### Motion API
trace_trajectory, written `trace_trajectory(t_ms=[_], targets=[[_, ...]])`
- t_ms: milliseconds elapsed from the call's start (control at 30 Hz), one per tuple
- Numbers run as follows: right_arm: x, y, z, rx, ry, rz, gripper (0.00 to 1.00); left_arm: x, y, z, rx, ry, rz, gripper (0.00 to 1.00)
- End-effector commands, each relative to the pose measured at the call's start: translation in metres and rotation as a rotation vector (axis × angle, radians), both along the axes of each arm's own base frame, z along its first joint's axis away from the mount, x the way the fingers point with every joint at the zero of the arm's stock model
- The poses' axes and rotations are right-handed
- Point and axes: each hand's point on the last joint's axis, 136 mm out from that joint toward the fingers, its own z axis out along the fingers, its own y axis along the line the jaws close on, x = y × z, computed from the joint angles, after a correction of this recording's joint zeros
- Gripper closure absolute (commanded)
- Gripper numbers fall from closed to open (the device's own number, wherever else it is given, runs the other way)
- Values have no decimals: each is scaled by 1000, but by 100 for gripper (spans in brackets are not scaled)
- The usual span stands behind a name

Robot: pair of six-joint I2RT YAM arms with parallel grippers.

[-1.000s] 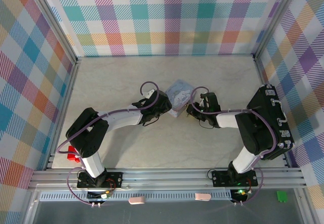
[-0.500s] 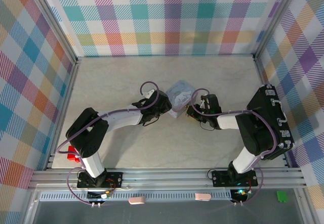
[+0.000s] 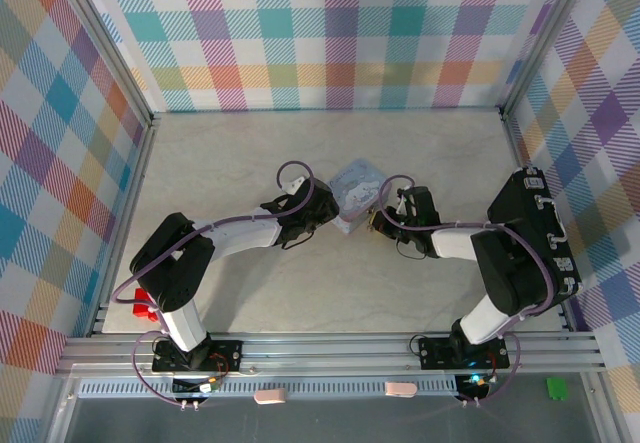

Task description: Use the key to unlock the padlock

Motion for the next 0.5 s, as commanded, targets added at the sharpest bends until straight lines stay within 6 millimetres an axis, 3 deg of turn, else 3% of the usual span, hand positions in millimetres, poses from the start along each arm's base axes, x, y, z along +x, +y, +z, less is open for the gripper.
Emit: trace_trajectory(t_ms=[0,467], targets=[[-5,-19,-4,-62,24,-60,100,-30,49,-58,223,184,17,37],[19,22,25,126,23,-80,100,-32,33,-56,188,180,-18,38]])
